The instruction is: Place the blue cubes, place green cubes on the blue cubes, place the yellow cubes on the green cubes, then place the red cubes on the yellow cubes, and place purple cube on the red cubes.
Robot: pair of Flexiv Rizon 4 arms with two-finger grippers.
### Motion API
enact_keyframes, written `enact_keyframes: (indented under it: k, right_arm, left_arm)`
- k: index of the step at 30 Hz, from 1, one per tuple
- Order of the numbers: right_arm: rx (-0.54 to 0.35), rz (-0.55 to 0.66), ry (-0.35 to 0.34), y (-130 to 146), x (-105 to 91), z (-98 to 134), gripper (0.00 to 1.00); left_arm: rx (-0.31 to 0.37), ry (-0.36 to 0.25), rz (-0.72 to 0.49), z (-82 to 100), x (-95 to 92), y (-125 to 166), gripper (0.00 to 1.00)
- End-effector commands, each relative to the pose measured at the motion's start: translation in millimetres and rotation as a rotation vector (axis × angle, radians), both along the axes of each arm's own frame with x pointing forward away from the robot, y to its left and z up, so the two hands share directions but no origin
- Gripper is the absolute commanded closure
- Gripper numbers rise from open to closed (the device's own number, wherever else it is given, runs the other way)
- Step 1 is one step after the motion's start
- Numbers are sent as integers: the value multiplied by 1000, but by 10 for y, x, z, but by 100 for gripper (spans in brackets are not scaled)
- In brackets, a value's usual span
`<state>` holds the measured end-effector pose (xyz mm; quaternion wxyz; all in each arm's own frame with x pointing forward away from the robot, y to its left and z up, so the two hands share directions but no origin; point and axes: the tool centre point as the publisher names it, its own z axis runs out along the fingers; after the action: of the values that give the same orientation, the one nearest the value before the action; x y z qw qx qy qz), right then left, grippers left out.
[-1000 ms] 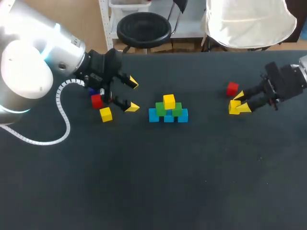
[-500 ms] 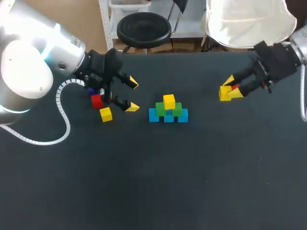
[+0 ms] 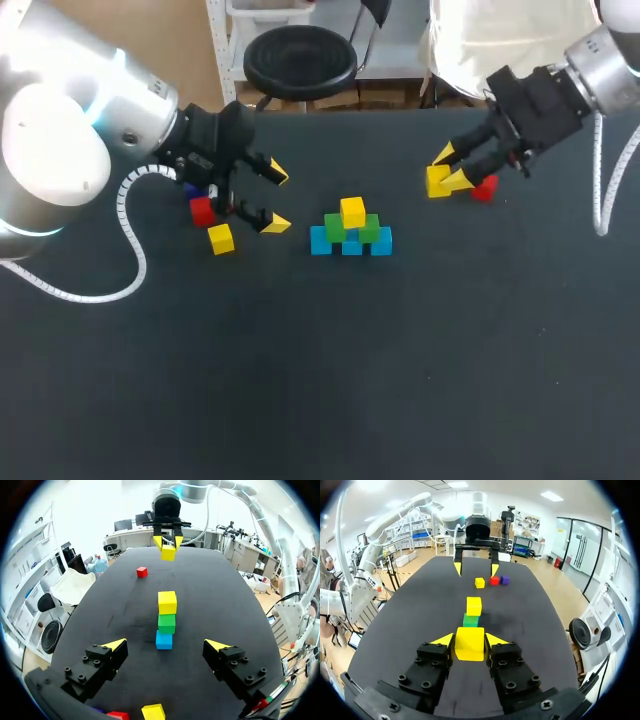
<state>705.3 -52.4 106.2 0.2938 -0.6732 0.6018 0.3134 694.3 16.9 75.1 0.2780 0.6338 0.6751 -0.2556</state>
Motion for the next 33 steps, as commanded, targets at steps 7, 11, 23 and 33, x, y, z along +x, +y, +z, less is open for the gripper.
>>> enact_keyframes:
  k: [7,11,23,33]
  right_arm:
    - [2,-13,-6,-71,-91,44,100]
    - [2,-13,-6,-71,-91,44,100]
    - [-1,5,10,103,-52,-16,100]
    - [10,-23,48,406,-86,-100,100]
  left_arm:
    - [-6,-5,-1,-10,-9,14,0]
    - [-6,-5,-1,-10,-9,14,0]
    - [-6,-5,-1,-10,-9,14,0]
    - [-6,-5,-1,-10,-9,14,0]
